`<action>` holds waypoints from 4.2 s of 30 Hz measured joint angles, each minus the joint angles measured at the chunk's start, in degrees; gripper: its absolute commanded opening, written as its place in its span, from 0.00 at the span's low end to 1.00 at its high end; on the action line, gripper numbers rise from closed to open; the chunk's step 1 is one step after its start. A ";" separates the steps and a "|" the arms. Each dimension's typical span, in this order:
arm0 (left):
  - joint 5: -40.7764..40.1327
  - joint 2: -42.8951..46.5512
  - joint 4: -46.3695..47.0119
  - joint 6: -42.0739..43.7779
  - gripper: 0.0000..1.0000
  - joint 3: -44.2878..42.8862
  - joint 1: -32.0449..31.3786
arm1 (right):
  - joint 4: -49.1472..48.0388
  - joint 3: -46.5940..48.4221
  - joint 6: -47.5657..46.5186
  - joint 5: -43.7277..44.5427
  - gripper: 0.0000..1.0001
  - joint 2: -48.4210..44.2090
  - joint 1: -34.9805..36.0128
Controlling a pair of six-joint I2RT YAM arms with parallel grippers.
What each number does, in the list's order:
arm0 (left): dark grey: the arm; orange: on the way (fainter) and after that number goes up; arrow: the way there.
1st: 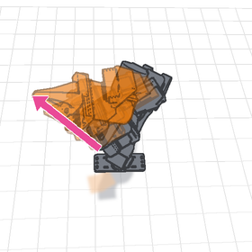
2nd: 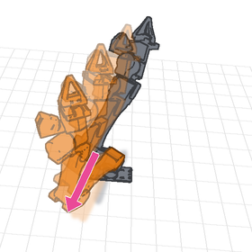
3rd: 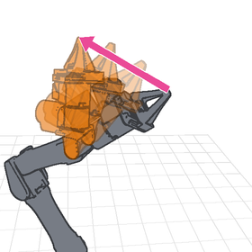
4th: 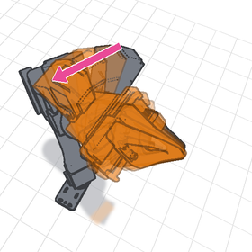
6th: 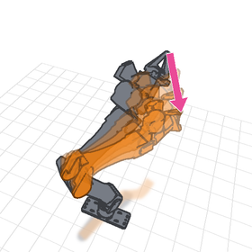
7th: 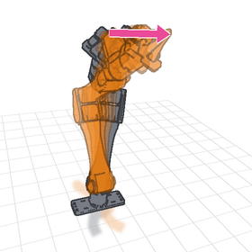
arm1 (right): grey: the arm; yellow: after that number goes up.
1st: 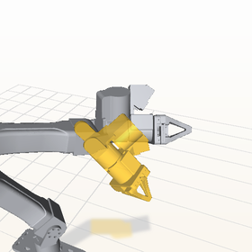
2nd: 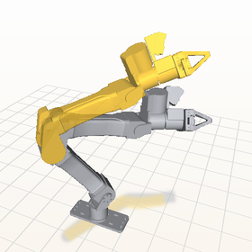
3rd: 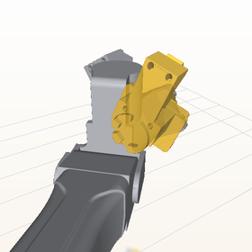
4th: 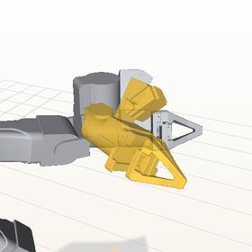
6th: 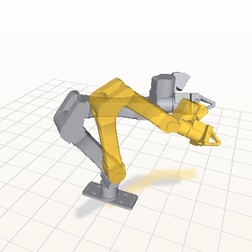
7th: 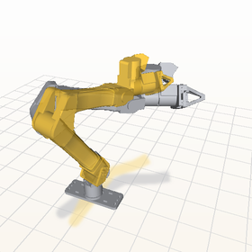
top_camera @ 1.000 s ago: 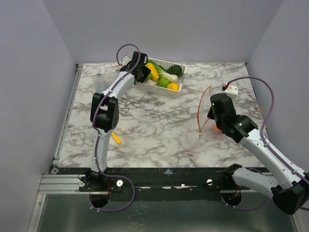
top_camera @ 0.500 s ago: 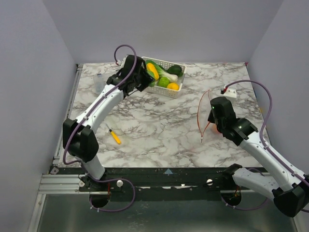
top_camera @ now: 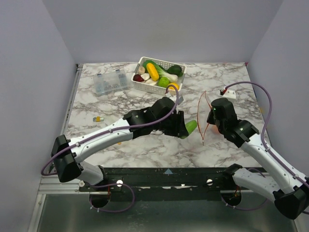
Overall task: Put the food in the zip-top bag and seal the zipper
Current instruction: Place the fake vegetable in the zipper food storage bag, then move the bin to the center of the board.
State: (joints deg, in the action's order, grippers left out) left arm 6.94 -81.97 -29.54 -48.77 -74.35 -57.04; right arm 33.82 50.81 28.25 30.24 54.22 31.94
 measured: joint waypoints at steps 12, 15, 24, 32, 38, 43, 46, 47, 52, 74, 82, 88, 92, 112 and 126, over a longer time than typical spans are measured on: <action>2.40 -6.05 -3.37 4.59 0.00 -10.99 -4.22 | -1.20 -0.52 -0.81 -2.21 0.01 -2.21 0.00; 2.36 -8.20 -5.44 4.57 0.00 -14.32 -4.22 | -1.22 -0.52 -0.90 -2.25 0.01 -2.78 -0.02; 1.60 -19.32 -11.82 4.55 0.06 -25.42 -3.63 | -1.42 -0.70 -0.92 -2.69 0.01 -5.27 -0.02; 1.99 -22.12 -6.80 2.38 0.75 -25.16 -1.11 | -1.77 -0.85 -0.90 -2.71 0.01 -5.64 -0.02; 2.54 -21.97 2.08 -0.50 0.99 -19.93 0.79 | -1.77 -0.85 -0.90 -2.71 0.01 -5.60 0.00; 2.73 -19.23 4.31 -0.28 0.96 -16.37 1.49 | -1.79 -0.85 -0.90 -2.71 0.01 -5.57 0.00; 2.84 -11.41 6.95 -0.33 0.94 -7.17 2.58 | -1.79 -0.85 -0.90 -2.73 0.01 -5.57 0.00; 3.08 -9.53 7.58 -0.37 0.94 -5.05 2.95 | -1.79 -0.87 -0.90 -2.73 0.01 -5.55 -0.02; 4.50 2.54 12.35 -0.39 0.94 7.37 9.88 | -1.79 -0.87 -0.90 -2.80 0.01 -5.46 0.00; -17.22 -22.27 12.39 11.96 0.81 -19.98 30.47 | -1.86 -0.90 -1.03 -1.33 0.01 -2.60 0.00; -20.37 -39.10 12.52 15.39 0.73 -39.95 31.04 | -2.49 -0.90 -1.77 -0.63 0.01 -2.86 0.00; -16.79 -45.42 10.69 12.22 0.72 -44.19 32.22 | -2.97 -0.94 -2.43 -0.02 0.01 -3.02 0.00; -13.46 -46.58 7.89 9.68 0.73 -42.84 32.54 | -3.08 -0.98 -2.45 0.35 0.01 -2.99 0.00; -5.29 -49.42 -1.07 7.28 0.77 -44.35 32.92 | -3.89 -2.27 -2.78 0.31 0.01 -5.29 0.00; -6.36 -45.55 -8.41 8.31 0.79 -38.23 32.92 | -4.57 -2.27 -3.30 -3.21 0.01 -7.74 0.00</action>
State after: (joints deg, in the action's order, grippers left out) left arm 0.58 -127.52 -37.95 -40.47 -112.57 -24.12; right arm 29.26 48.53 24.95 27.03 46.48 31.94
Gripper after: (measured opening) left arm 0.784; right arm 0.008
